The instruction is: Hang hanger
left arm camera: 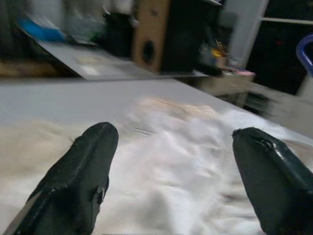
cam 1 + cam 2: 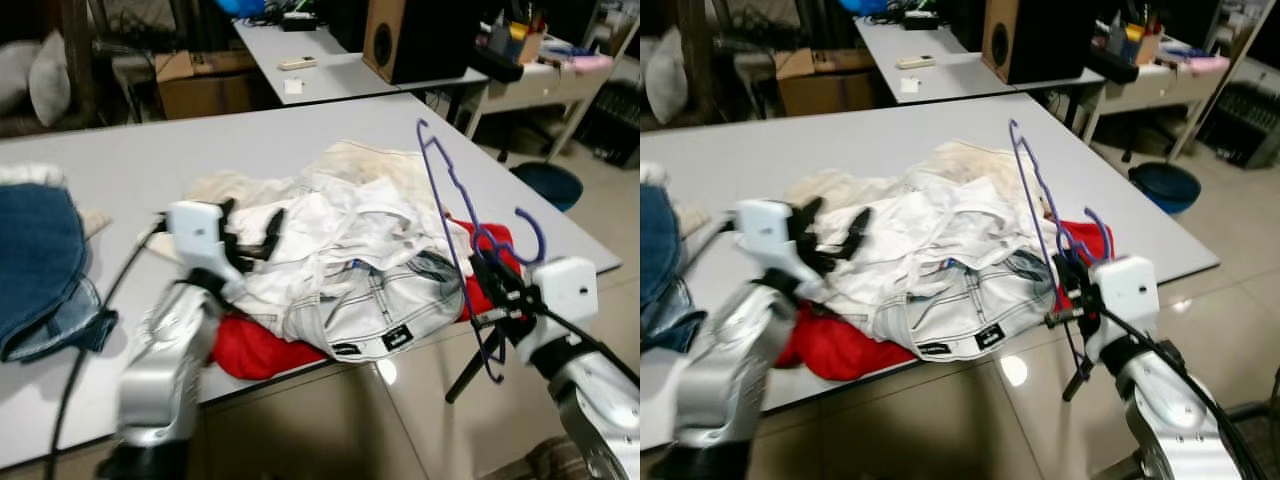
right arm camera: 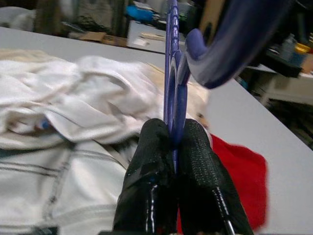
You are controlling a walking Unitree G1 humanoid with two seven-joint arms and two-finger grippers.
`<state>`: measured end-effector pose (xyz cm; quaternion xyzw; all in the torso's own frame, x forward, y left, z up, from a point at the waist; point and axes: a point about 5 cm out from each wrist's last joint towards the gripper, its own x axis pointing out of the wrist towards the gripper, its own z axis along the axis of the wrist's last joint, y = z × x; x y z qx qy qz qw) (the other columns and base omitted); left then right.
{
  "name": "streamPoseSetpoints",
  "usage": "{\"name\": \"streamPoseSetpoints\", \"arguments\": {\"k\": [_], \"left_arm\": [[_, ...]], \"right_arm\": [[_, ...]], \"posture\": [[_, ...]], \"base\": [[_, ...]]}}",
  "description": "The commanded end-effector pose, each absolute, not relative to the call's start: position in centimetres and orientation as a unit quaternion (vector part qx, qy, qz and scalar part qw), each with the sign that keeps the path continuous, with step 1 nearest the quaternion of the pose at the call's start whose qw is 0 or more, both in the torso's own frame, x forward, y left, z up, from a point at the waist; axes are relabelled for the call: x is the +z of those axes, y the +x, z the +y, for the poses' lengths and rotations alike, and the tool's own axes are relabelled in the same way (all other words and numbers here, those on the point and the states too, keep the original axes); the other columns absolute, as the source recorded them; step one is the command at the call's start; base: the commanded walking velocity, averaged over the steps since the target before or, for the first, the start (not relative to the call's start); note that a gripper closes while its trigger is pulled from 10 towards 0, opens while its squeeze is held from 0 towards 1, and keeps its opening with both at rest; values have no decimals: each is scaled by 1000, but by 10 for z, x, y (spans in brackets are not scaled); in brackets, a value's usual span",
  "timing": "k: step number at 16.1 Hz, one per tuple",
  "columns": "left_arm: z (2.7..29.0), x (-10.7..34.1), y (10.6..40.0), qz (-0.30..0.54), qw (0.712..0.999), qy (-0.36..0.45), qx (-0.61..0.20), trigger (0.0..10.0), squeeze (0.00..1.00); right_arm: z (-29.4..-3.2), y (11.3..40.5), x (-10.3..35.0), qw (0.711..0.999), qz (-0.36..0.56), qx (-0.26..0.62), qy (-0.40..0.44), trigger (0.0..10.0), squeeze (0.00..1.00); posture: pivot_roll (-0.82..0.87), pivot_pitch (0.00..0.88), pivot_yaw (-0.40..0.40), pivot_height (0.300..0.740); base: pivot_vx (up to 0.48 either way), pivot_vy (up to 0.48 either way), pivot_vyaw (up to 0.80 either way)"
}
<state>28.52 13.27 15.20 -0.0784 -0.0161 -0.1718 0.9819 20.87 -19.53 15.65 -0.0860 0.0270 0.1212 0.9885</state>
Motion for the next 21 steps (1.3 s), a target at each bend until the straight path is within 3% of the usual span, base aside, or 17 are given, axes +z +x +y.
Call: {"name": "streamPoseSetpoints", "arguments": {"k": [1,2,3,7,11,17,18,19,21], "left_arm": [[126,143,293,6,977,-89,-193,10000,1000],[118,138,300,12,972,-86,-218,10000,1000],[113,134,306,18,969,-75,-234,10000,0],[109,134,304,-3,972,-85,-220,10000,0],[102,123,298,-7,974,-60,-218,10000,0],[119,124,309,-25,986,-74,-150,10000,0],[124,125,313,-31,986,-81,-144,10000,741],[128,127,317,-40,985,-86,-143,10000,1000],[134,123,330,-17,989,-54,-135,10000,1000]], "right_arm": [[-198,206,165,988,17,114,-101,10000,0],[-200,206,167,987,18,114,-110,10000,0],[-202,206,170,986,19,115,-121,10000,0],[-210,200,171,989,18,76,-125,10000,0],[-199,201,164,990,25,81,-113,10000,0],[-197,206,162,984,40,117,-125,10000,0],[-196,208,161,984,40,122,-127,10000,0],[-196,211,161,983,39,124,-128,10000,0],[-194,215,163,981,39,136,-132,10000,0]], "posture": [[-176,5,56,740],[-192,0,65,740],[-209,0,73,740],[-263,6,124,740],[-258,0,115,740],[-243,0,61,740],[-243,0,58,740],[-242,0,54,740],[-242,0,44,740]], "base": [[0,0,0],[0,0,0],[0,0,0],[0,0,0],[0,-480,0],[0,0,0],[0,0,0],[0,0,0],[0,0,0]]}}
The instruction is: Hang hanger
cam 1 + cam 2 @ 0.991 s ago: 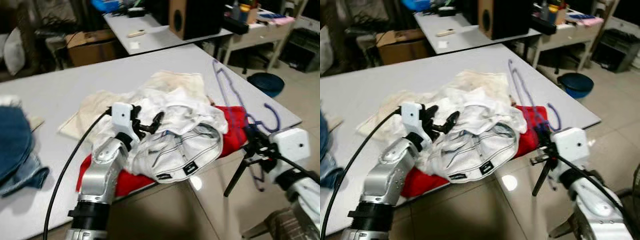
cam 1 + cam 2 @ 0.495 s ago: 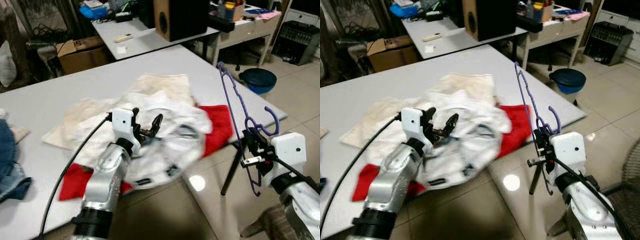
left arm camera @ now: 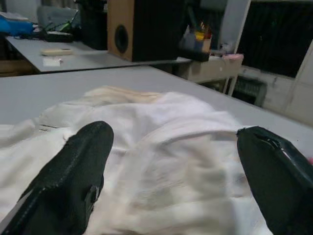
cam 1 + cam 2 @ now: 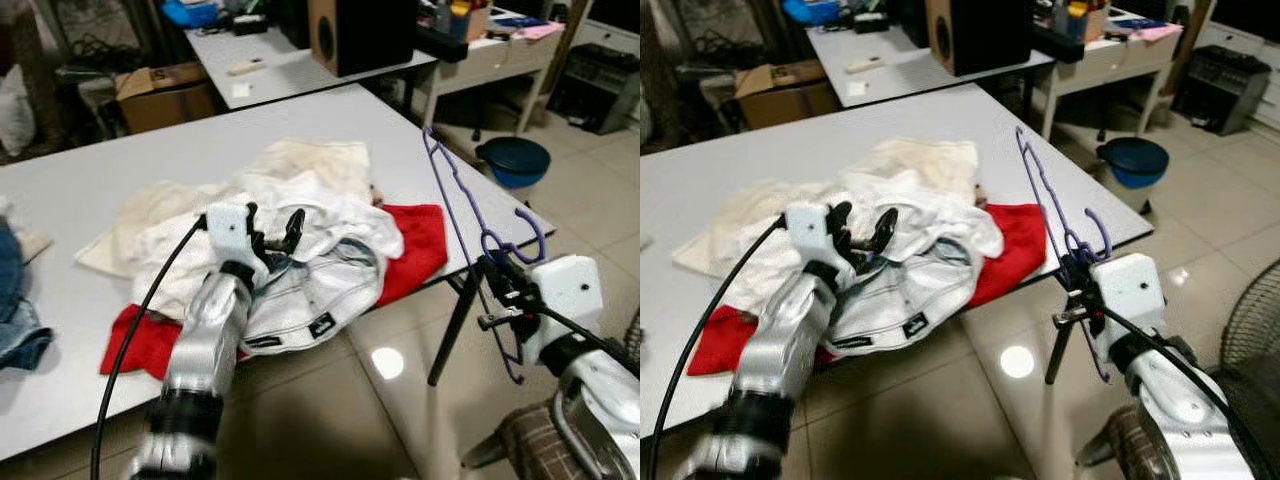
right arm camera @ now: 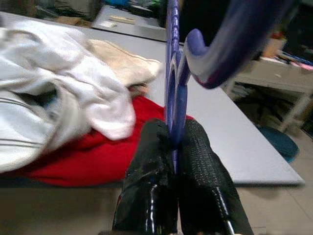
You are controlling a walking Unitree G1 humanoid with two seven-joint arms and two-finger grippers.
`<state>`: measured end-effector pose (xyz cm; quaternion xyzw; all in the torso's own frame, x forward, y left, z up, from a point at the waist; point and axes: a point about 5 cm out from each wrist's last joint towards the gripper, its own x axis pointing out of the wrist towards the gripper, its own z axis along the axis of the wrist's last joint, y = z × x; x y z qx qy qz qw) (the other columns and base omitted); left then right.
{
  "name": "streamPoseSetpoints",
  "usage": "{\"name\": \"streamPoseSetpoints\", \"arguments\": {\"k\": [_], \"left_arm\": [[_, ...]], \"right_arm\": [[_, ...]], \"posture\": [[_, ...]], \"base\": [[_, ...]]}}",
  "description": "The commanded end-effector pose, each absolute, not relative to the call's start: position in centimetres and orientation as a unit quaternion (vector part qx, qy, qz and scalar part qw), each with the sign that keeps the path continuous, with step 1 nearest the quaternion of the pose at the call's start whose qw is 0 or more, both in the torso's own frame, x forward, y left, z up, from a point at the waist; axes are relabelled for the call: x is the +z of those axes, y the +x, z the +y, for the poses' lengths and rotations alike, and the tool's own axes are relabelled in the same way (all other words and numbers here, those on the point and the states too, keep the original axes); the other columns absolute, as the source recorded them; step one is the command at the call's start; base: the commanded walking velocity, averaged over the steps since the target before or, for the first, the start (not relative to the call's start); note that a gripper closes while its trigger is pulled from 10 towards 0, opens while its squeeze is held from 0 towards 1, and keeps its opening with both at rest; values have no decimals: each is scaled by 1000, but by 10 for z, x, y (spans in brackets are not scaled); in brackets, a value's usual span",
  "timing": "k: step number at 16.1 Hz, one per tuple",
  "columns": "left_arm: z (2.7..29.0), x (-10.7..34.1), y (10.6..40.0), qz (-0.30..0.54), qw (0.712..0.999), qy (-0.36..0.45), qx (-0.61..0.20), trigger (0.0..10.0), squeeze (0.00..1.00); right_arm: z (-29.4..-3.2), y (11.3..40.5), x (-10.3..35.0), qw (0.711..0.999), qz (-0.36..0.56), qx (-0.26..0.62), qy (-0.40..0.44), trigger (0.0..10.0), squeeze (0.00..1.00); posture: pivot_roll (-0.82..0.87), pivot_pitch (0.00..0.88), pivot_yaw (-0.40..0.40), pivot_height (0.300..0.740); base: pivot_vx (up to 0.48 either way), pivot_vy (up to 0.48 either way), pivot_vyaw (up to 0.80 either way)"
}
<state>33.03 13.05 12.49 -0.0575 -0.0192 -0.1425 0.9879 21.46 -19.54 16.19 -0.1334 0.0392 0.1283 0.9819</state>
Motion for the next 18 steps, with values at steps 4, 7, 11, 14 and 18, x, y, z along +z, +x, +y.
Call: {"name": "streamPoseSetpoints", "arguments": {"k": [4,7,11,14,18], "left_arm": [[133,112,350,30,982,39,-183,10000,0],[128,115,358,29,964,79,-252,10000,0],[137,122,370,25,969,112,-219,0,0],[145,128,373,10,974,78,-214,0,0],[129,127,374,18,964,93,-251,0,0]], "right_arm": [[-192,219,158,973,51,162,-158,10000,0],[-204,221,151,973,71,118,-185,10000,0],[-206,220,154,976,61,106,-180,10000,0],[-203,217,152,977,60,105,-176,10000,0],[-200,219,152,976,57,113,-175,10000,0]], "posture": [[-239,0,45,740],[-238,0,63,740],[-244,0,83,740],[-244,0,88,740],[-244,0,82,740]], "base": [[0,0,0],[0,0,0],[0,0,0],[0,0,0],[0,0,0]]}}
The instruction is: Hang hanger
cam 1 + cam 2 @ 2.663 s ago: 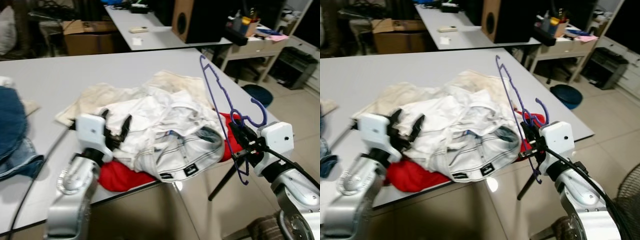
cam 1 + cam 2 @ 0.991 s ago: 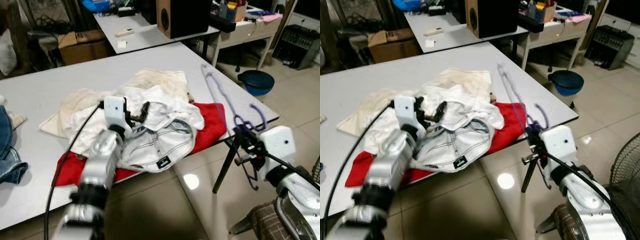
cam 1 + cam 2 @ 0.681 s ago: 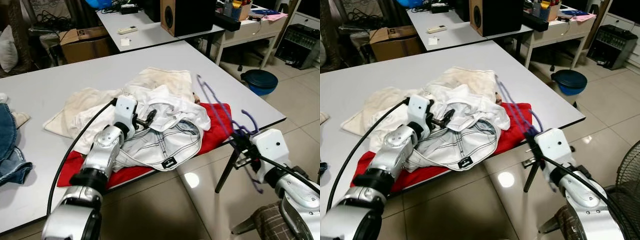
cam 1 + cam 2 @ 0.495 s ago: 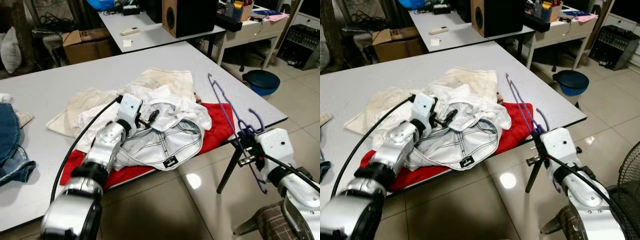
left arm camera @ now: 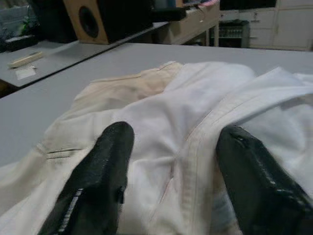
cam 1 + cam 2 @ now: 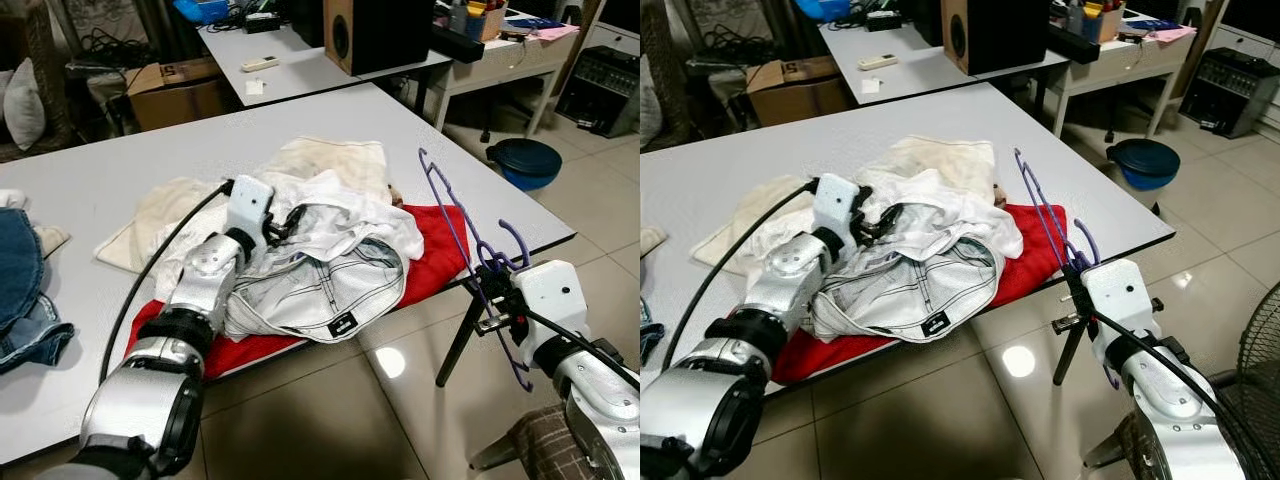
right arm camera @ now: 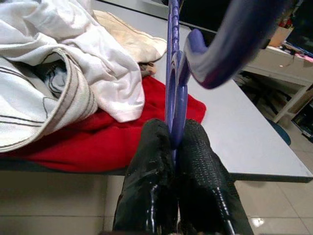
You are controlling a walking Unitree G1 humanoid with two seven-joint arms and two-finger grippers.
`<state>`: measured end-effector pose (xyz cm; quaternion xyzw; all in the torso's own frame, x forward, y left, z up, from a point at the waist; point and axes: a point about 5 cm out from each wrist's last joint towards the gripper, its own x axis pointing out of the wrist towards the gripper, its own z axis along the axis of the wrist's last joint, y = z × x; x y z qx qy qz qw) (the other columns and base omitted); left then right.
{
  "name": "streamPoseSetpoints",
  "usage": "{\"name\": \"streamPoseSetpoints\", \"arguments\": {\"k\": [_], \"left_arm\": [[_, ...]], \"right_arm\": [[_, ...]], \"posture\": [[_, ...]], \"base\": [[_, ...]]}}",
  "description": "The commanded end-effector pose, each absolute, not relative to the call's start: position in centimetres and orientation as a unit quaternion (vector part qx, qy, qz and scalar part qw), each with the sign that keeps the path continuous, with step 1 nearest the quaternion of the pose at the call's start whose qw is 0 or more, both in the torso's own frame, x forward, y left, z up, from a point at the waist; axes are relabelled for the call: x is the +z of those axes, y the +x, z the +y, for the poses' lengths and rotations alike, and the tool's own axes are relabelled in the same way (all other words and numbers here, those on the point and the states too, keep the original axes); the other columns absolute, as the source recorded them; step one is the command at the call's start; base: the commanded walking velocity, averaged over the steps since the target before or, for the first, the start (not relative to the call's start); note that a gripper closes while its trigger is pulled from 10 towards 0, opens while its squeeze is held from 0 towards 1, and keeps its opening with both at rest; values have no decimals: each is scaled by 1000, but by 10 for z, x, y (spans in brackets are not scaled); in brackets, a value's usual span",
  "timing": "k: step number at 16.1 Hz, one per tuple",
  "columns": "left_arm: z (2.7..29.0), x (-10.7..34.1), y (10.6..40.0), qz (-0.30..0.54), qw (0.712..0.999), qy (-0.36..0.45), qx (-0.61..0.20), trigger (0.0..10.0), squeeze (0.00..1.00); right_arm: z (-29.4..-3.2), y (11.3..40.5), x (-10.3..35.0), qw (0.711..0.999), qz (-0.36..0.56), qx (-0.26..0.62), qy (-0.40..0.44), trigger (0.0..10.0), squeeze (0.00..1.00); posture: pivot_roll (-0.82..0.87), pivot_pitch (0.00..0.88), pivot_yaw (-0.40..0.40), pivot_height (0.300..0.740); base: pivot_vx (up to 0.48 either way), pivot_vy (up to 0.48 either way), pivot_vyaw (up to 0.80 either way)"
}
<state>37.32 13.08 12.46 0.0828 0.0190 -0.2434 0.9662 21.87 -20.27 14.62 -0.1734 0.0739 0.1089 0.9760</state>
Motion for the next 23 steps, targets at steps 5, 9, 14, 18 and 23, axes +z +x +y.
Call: {"name": "streamPoseSetpoints", "arguments": {"k": [5,9,14,18,23], "left_arm": [[124,123,378,41,961,146,-230,0,0],[131,134,383,21,967,136,-216,0,0],[131,132,383,31,966,138,-218,0,0],[134,139,385,17,965,140,-221,0,0],[138,182,395,-71,966,119,-218,0,0]], "right_arm": [[-198,221,153,976,53,115,-175,10000,0],[-195,222,152,977,51,117,-171,10000,0],[-192,226,151,977,49,122,-168,10000,0],[-191,227,150,977,47,122,-167,10000,0],[-190,230,149,978,43,122,-163,10000,0]], "posture": [[-237,0,83,740],[-220,0,81,740],[-211,0,80,740],[-205,0,80,740],[-194,0,79,740]], "base": [[0,0,0],[0,0,0],[0,0,0],[0,0,0],[0,0,0]]}}
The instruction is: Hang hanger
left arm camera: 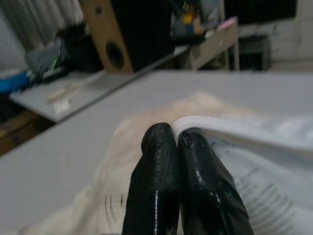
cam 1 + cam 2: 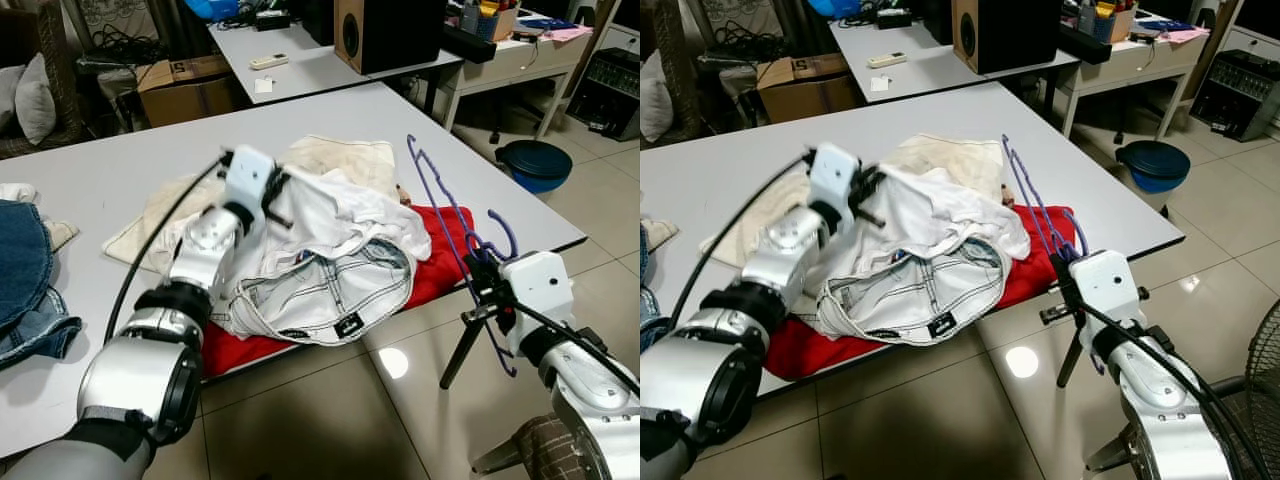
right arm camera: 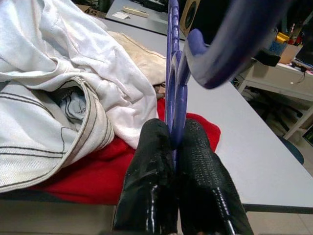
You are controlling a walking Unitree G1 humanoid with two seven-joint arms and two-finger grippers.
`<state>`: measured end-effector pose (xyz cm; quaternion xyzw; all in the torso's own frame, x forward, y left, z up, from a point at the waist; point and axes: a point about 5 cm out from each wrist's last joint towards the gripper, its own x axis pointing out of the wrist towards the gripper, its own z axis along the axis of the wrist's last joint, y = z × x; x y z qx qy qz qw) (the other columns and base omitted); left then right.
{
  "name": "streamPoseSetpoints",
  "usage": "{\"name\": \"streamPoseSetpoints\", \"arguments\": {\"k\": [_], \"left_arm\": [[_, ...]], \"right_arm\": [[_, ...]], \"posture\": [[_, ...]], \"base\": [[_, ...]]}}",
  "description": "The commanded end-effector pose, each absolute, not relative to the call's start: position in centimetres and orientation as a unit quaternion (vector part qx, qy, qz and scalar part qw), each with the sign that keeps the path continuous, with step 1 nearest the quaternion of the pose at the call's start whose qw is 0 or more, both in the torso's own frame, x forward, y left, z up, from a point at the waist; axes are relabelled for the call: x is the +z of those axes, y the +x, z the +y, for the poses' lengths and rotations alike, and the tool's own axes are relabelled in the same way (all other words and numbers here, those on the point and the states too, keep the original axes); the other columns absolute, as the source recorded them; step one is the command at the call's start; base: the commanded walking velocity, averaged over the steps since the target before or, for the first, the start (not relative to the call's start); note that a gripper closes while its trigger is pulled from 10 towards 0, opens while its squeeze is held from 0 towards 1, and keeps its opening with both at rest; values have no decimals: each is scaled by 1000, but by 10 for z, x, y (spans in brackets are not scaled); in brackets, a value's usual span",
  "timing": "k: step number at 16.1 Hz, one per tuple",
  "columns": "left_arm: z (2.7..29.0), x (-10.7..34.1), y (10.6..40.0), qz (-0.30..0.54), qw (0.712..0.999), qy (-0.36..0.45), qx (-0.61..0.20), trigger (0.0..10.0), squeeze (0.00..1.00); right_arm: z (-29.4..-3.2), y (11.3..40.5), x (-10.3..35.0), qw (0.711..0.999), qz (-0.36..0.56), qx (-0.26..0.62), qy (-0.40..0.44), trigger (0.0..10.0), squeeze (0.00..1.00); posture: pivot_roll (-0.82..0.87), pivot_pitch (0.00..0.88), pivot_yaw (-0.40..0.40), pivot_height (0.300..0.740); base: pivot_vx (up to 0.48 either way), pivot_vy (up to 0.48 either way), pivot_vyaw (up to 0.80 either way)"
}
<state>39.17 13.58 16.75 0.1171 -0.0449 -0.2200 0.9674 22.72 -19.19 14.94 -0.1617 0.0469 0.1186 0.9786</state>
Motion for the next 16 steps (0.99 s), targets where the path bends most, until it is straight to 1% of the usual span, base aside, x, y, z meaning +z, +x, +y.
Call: {"name": "streamPoseSetpoints", "arguments": {"k": [1,4,7,10,11,12,13,14,15,16], "left_arm": [[137,192,396,-90,963,120,-223,0,0],[129,223,398,-143,947,122,-259,0,0],[129,232,397,-151,939,141,-276,0,0],[136,211,394,-111,938,181,-273,0,0],[140,200,393,-81,937,208,-270,0,0],[146,181,393,-30,935,242,-259,0,0],[149,173,393,-5,938,245,-244,10000,0],[150,165,391,13,937,239,-253,10000,0],[150,163,391,16,939,226,-258,10000,957],[151,164,391,17,945,206,-255,10000,1000]], "right_arm": [[-189,230,149,978,42,121,-162,10000,0],[-189,229,148,978,43,121,-162,10000,0],[-188,227,147,978,45,122,-161,10000,0],[-187,227,145,978,47,123,-162,10000,0],[-187,226,144,978,47,125,-162,10000,0],[-186,226,144,977,48,128,-161,10000,0],[-185,226,143,977,50,130,-162,10000,0],[-184,227,142,976,50,133,-163,10000,0],[-184,227,142,976,49,135,-163,10000,0],[-183,227,142,976,48,135,-162,10000,0]], "posture": [[-194,0,81,740],[-196,0,88,740],[-195,0,95,740],[-196,0,99,740],[-196,0,99,740],[-192,0,97,740],[-189,0,95,740],[-188,0,95,740],[-187,0,98,740],[-188,0,100,740]], "base": [[0,0,0],[0,0,0],[0,0,0],[0,0,0],[0,0,0],[0,0,0],[0,0,0],[0,0,0],[0,0,0],[0,0,0]]}}
